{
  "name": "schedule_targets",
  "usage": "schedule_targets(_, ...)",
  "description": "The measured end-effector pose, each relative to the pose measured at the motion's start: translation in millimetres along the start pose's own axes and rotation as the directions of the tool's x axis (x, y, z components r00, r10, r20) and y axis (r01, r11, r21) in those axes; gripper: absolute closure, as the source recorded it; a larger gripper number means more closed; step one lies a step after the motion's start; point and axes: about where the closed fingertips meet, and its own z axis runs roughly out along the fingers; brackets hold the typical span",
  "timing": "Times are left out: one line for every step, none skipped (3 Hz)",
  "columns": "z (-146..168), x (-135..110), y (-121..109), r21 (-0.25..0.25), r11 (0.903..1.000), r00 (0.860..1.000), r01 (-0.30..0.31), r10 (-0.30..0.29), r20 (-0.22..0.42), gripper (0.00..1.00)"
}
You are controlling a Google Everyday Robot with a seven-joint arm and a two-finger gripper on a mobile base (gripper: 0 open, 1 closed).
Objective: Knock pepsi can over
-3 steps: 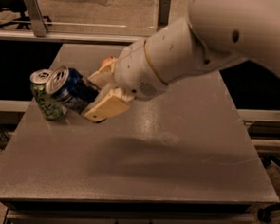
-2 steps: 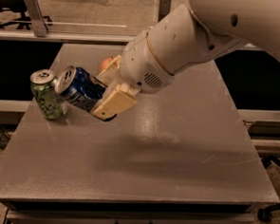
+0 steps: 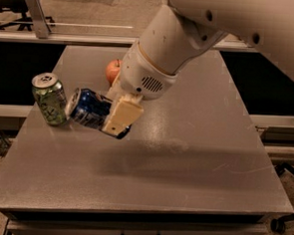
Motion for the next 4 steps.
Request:
schedule_targets(8.5, 24.7, 5.5, -0.027, 0.9956, 0.98, -0.089, 0.083, -0.181, 1.0)
schedule_targets(18.3, 39.3, 11.5, -0.048, 0.9893, 0.951, -0.138, 0.118, -0.284, 1.0)
schedule_targets(34.8, 53.1, 20.6, -0.072, 0.9842, 0.926, -0.162, 0.126, -0.357, 0.82)
schedule_targets(43.4, 60.5, 29.2, -0.086, 0.9753, 0.87, -0.204, 0.14, -0.473, 0.58)
